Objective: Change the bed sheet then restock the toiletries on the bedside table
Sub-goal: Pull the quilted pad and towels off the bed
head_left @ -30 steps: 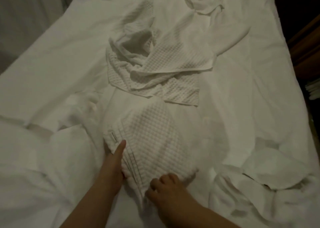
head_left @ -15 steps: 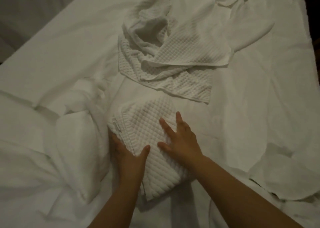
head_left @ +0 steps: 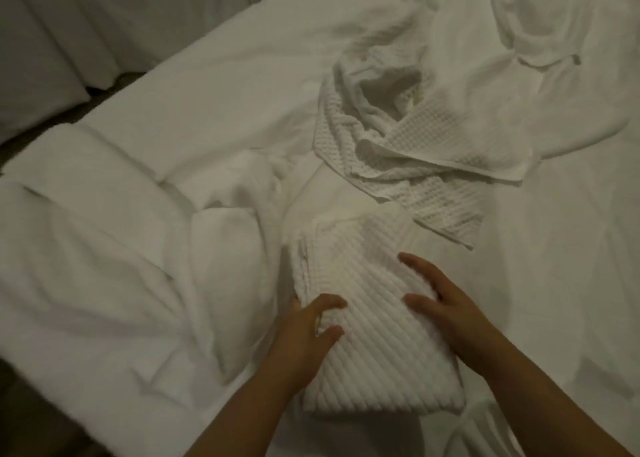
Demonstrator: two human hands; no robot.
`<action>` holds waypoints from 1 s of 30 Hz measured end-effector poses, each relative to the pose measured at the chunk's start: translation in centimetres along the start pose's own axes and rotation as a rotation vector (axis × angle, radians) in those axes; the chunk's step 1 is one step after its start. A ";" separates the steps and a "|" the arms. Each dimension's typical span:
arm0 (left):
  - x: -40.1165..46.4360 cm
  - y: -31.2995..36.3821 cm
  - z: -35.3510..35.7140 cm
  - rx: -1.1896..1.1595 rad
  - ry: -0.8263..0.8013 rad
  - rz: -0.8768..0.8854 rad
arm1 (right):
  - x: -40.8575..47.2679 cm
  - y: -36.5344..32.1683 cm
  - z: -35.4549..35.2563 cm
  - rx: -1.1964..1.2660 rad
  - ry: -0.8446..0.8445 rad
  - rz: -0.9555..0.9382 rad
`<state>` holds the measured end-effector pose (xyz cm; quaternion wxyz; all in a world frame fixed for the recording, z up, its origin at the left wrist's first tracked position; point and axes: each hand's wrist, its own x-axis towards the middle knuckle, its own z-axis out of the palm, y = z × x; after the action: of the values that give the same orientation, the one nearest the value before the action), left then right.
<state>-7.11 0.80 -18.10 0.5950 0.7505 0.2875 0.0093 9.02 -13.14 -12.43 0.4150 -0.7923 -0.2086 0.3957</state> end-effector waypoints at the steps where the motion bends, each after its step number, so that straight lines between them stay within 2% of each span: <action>1: -0.2 0.6 -0.8 0.004 0.018 0.002 | 0.0 -1.3 0.2 -0.004 0.044 -0.022; 4: -1.2 3.0 -4.8 -0.058 0.146 0.028 | 0.6 -6.7 1.4 0.010 0.105 -0.122; 6: -2.5 4.6 -9.2 -0.132 0.264 0.054 | 1.2 -10.8 3.2 0.076 0.050 -0.183; 8: -4.1 5.2 -14.1 -0.200 0.379 0.041 | 1.6 -15.3 6.4 0.140 -0.100 -0.206; 10: -7.1 4.2 -19.3 -0.232 0.500 -0.030 | 1.9 -19.4 11.6 0.079 -0.305 -0.195; 13: -13.7 -0.1 -26.5 -0.301 0.711 -0.122 | 2.6 -23.7 22.3 -0.107 -0.420 -0.293; 16: -20.9 -5.0 -32.9 -0.469 0.923 -0.203 | 3.6 -27.0 35.4 -0.154 -0.543 -0.415; 20: -29.9 -9.8 -40.3 -0.511 1.262 -0.273 | 1.4 -32.1 51.6 -0.226 -0.797 -0.471; 26: -41.9 -13.5 -48.1 -0.529 1.711 -0.352 | -4.4 -39.6 69.3 -0.377 -1.285 -0.502; 30: -49.6 -15.6 -51.7 -0.624 1.995 -0.498 | -10.8 -42.7 81.7 -0.488 -1.534 -0.752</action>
<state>-73.54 26.72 -0.77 0.2422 0.1392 0.7733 0.5692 -62.89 44.27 -0.33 0.0832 -0.2545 -0.7540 0.5998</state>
